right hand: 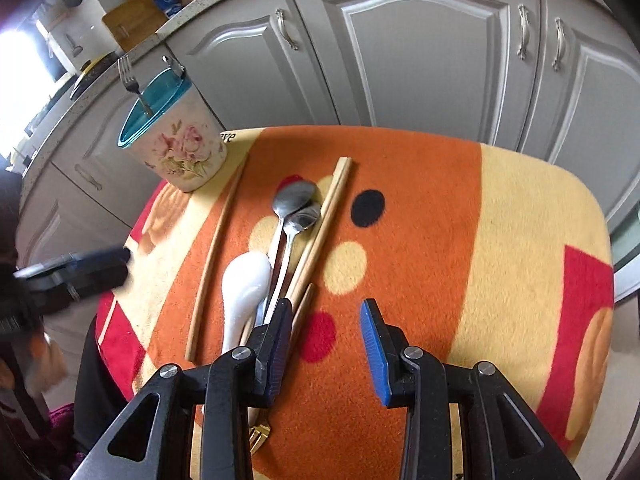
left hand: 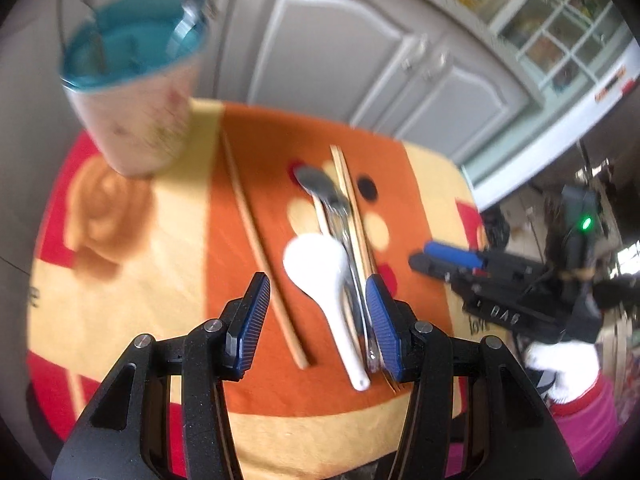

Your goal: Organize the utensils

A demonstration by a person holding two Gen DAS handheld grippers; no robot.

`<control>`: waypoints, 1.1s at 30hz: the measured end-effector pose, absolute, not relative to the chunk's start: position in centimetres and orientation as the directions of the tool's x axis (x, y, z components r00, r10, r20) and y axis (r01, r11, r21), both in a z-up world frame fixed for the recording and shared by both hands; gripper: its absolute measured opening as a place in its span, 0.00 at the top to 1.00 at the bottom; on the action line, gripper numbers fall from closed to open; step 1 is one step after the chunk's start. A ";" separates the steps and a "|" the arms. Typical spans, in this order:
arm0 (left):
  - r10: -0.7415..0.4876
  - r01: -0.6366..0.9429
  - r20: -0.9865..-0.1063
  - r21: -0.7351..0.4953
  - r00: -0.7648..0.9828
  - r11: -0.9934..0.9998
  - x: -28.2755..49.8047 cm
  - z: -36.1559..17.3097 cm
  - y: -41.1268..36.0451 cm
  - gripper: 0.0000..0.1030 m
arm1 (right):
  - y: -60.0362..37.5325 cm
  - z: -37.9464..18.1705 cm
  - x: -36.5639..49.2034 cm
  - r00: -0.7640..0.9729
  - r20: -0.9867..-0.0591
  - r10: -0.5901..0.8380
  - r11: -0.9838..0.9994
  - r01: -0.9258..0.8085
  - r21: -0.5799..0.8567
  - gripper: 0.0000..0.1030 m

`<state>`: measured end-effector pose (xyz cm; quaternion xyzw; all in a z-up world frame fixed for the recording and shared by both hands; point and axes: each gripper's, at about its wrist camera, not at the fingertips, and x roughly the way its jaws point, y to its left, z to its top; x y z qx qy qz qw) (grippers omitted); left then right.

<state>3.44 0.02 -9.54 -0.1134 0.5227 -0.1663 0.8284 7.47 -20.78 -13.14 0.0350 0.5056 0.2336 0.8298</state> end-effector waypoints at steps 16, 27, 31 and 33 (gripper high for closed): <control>-0.283 0.175 -0.919 -0.241 0.274 0.954 5.0 -15.0 -4.2 0.55 | -21.7 -13.1 7.5 0.380 -0.807 0.453 0.877 -0.355 0.325 0.67; -0.293 0.178 -0.910 -0.249 0.294 0.952 5.8 -15.1 -1.8 0.84 | -20.3 -12.7 8.0 0.367 -0.802 0.472 0.861 -0.388 0.329 0.67; -0.305 0.141 -0.898 -0.274 0.318 0.951 5.5 -14.5 0.1 0.85 | -19.3 -12.2 8.7 0.363 -0.777 0.514 0.837 -0.412 0.361 0.67; -0.317 0.128 -0.888 -0.290 0.333 0.948 5.1 -13.8 1.2 0.85 | -18.8 -12.2 9.4 0.348 -0.768 0.537 0.822 -0.420 0.384 0.68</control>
